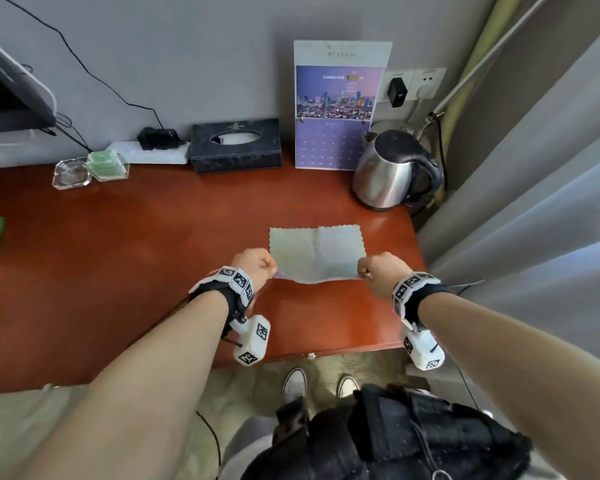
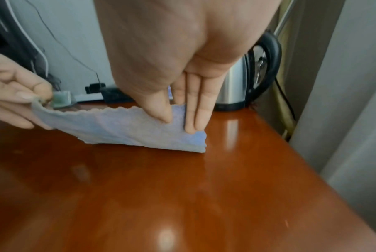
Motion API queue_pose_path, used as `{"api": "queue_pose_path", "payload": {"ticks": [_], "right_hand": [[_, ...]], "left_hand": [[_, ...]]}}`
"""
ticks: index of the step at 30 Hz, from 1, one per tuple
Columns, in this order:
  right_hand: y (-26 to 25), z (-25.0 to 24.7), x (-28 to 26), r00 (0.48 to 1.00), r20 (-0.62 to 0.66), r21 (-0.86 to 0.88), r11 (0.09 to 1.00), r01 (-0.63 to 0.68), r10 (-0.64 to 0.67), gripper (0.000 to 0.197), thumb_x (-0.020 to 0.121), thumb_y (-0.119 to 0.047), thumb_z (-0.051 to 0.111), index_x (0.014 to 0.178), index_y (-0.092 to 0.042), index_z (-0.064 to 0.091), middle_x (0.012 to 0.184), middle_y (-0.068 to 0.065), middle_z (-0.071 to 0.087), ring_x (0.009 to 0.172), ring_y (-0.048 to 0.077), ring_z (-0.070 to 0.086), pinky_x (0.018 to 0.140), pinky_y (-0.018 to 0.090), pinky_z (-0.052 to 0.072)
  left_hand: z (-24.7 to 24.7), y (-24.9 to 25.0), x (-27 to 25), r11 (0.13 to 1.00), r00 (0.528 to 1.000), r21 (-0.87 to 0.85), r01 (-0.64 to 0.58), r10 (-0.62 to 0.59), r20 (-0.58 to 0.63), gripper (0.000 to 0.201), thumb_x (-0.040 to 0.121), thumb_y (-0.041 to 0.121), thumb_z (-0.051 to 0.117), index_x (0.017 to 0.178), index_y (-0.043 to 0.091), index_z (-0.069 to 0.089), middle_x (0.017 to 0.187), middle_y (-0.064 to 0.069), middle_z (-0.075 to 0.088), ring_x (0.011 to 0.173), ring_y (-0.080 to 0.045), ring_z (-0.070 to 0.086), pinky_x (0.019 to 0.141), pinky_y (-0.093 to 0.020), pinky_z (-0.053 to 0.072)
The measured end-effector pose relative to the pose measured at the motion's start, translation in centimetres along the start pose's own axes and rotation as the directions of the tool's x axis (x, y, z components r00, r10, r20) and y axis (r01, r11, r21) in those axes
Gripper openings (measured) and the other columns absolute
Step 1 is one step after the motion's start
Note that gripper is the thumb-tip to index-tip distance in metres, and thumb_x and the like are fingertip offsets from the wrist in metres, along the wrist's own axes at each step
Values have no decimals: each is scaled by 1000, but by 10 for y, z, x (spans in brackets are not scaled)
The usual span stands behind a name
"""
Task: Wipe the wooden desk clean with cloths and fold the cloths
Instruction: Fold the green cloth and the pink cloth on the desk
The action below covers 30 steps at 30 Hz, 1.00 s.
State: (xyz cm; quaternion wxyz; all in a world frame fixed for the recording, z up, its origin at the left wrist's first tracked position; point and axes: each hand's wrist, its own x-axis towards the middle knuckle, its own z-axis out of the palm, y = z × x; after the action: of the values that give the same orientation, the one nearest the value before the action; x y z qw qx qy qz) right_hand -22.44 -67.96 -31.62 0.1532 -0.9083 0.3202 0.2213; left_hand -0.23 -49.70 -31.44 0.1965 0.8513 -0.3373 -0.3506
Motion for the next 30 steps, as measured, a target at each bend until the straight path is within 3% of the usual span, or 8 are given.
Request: {"api": "queue_pose_path", "payload": {"ticks": [3,6,10,14,18,24,27,30], "right_hand": [[0,39,-8,995,97,-33,999,30,-27,31,87,-9,48,111,-19,65,111,9,66,103,32,61,80,34,51],[-1,66,-17,988,150,-27,999,43,-39,34,87,-9,46,115,-20,64,117,5,61,107,30,59,86,37,52],[0,85,-29,991,126,-1,999,39,-39,28,87,-18,49,109,-22,66,116,0,52,100,28,62,80,34,52],[5,83,-26,997,61,-12,998,56,-55,24,87,-31,49,98,-23,68,107,-2,54,91,27,63,71,31,49],[15,65,-4,999,3,-58,998,35,-35,25,94,-24,43,102,-15,64,103,3,58,88,28,61,72,34,52],[27,43,34,997,-72,-28,1000,5,-7,23,88,-10,50,107,-16,61,108,6,59,92,33,61,74,38,54],[31,43,48,996,-85,27,999,-21,23,25,89,-9,50,110,-19,62,114,4,57,96,31,61,74,33,50],[32,45,54,991,-106,99,993,-65,76,20,90,-12,53,106,-21,62,108,2,56,90,29,61,71,34,50]], "left_hand": [[37,-20,-14,994,998,109,-2,-6,70,15,91,19,64,78,27,61,85,8,69,86,-18,66,71,-22,44],[65,-39,-25,983,994,183,-21,1,110,16,92,22,65,79,31,59,93,7,70,92,-16,67,76,-27,49],[79,-49,-36,969,997,247,-29,9,79,11,93,38,60,83,34,61,98,11,71,83,-16,68,76,-36,57],[77,-44,-31,972,998,234,-25,10,64,24,94,50,53,95,30,68,99,10,71,85,-16,69,76,-38,59],[65,-35,-11,968,1000,251,-30,27,14,21,95,42,57,98,25,69,98,9,71,80,-14,68,70,-33,58],[49,-25,22,945,996,320,-72,86,-32,11,95,21,58,99,24,68,97,6,71,84,-14,65,75,-32,56],[51,-23,32,933,994,350,-85,104,-35,14,95,19,58,105,23,67,106,5,68,93,-17,64,79,-35,56],[55,-25,36,922,994,380,-73,97,-45,16,95,20,59,110,24,65,112,4,63,98,-19,62,78,-35,53]]}}
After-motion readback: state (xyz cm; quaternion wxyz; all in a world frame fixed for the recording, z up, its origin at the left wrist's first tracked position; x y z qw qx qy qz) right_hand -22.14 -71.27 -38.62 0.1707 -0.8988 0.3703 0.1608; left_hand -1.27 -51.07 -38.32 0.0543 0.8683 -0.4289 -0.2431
